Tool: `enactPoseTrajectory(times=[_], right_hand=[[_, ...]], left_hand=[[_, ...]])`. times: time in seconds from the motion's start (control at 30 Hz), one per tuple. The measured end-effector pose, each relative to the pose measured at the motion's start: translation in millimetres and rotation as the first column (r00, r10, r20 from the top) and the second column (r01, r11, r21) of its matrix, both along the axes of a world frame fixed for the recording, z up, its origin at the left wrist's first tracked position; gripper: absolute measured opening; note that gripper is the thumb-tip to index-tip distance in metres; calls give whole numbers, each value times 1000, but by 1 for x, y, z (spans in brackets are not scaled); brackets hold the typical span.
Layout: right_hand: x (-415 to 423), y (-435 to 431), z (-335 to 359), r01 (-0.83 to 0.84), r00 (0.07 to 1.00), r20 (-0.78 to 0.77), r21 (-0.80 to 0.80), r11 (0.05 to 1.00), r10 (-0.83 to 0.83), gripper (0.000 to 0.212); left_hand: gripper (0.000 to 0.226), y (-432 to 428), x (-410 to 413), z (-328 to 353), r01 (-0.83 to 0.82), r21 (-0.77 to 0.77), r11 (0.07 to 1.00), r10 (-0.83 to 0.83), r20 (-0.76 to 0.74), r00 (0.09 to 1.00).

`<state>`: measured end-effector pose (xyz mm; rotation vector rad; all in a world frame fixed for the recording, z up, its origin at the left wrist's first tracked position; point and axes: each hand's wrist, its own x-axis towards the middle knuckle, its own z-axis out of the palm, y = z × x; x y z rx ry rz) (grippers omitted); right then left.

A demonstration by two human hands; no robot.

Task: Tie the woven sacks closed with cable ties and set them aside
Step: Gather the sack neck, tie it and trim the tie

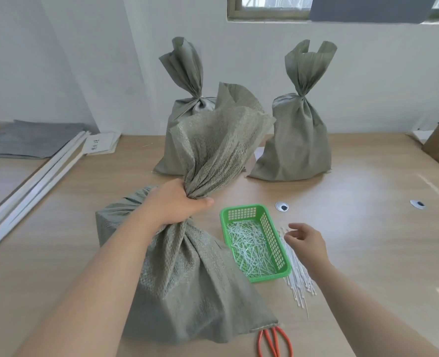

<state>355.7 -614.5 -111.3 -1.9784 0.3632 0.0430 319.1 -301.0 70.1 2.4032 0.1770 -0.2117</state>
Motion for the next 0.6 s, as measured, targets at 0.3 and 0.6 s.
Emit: enactPoseTrajectory(times=[0.3, 0.6], right_hand=[[-13, -30, -79, -98, 955, -297, -322, 942, -2, 39], [-21, -36, -126, -271, 888, -460, -543, 795, -12, 29]], left_hand=[[63, 2, 2, -5, -41, 64, 997, 39, 22, 999], [50, 2, 7, -6, -35, 59, 998, 34, 16, 999]])
